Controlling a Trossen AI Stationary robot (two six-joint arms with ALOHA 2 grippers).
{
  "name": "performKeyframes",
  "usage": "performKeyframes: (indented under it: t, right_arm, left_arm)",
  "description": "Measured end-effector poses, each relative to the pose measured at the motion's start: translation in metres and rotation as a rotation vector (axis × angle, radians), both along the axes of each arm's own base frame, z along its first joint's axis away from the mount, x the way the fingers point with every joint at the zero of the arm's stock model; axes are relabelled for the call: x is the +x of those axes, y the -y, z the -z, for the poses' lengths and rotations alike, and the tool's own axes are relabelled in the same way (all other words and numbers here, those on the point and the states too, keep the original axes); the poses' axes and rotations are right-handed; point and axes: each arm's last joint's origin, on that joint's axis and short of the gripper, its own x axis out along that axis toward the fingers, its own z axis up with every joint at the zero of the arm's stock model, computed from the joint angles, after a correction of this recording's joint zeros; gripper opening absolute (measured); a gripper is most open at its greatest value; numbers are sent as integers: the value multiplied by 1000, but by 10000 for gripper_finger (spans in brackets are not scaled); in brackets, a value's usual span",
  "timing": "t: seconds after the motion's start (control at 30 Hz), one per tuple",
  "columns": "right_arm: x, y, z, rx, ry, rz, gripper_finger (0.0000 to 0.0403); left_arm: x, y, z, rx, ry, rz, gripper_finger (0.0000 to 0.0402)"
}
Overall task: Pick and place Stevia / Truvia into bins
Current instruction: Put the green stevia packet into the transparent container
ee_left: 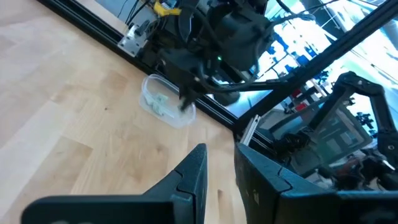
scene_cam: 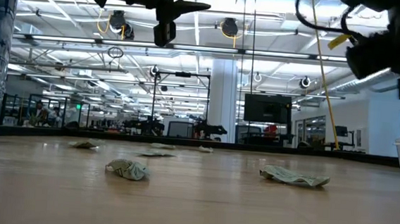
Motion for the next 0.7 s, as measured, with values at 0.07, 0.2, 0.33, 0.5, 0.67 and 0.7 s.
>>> performKeyframes:
  t: [0.07, 0.2, 0.33, 0.5, 0.67, 0.7]
  right_arm:
    - [-7, 1, -1, -21, -51, 33, 9]
    - [-12, -1, -2, -11, -72, 10, 13]
    - [-16, -3, 4, 4, -114, 16, 14]
    - [-26, -5, 20, 74, -218, 57, 15]
    - [-31, -5, 38, 81, -231, 85, 23]
    - [-31, -5, 39, 84, -221, 85, 27]
  left_arm:
    - [0, 0, 0, 0, 0, 0, 86]
    - [0, 0, 0, 0, 0, 1, 86]
    - [0, 0, 0, -2, -1, 0, 86]
    - [0, 0, 0, -3, -1, 0, 86]
    - [0, 0, 0, -3, -1, 0, 86]
    - [0, 0, 0, -3, -1, 0, 86]
